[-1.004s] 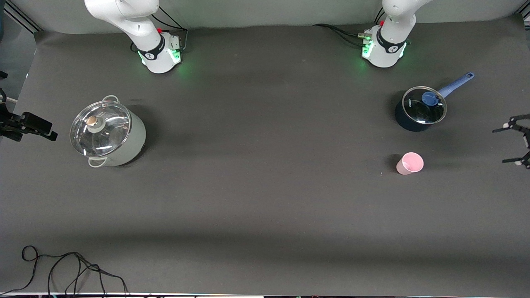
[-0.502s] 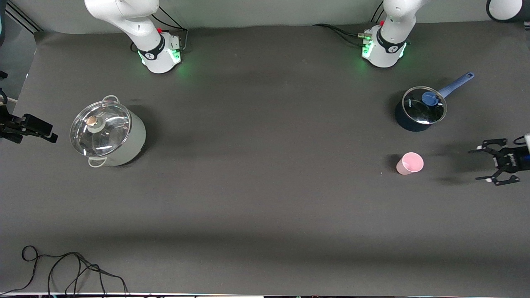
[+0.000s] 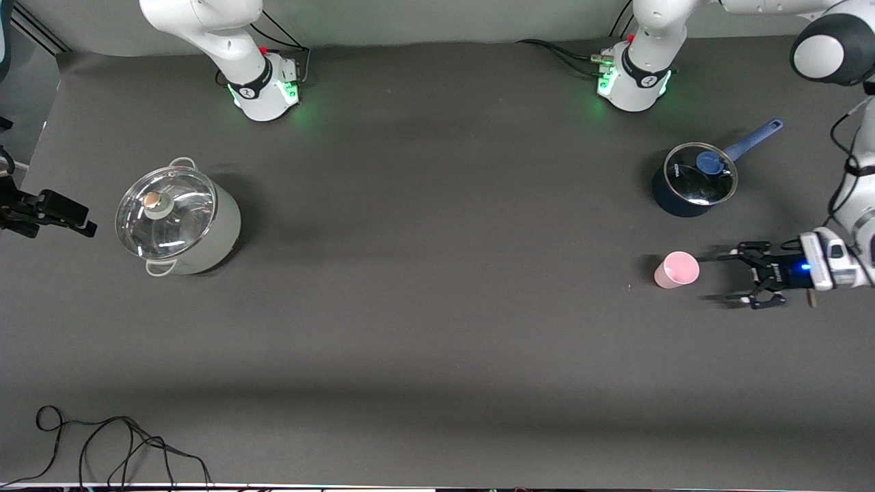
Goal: Transfer pink cup from left to right arm
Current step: 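Lower the left gripper onto the pink cup and close on it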
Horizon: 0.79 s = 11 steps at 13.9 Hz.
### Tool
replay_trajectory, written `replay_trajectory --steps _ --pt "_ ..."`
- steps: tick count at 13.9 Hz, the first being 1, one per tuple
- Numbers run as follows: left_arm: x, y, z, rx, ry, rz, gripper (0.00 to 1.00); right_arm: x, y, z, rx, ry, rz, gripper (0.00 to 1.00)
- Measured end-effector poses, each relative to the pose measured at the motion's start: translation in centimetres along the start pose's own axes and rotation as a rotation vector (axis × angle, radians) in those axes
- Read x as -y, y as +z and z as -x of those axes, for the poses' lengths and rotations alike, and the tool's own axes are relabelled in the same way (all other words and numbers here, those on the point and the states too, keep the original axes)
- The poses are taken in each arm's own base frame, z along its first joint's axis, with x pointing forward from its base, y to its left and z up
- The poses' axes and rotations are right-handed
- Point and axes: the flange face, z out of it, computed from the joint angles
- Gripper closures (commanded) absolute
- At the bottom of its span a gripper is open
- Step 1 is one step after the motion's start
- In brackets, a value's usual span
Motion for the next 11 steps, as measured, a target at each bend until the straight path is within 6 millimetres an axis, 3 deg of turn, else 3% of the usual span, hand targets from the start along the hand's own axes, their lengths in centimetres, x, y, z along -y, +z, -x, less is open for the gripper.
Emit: replay_trajectory --steps 3,11 --pt "-0.7 2.4 1.9 -0.059 0.033 0.004 0.01 0.1 0.0 0.0 0.0 -0.001 0.0 0.0" --pt "0.5 7.5 1.3 -0.142 0.08 0.047 0.01 0.2 -0.1 0.0 -0.001 -0.003 0.0 0.0"
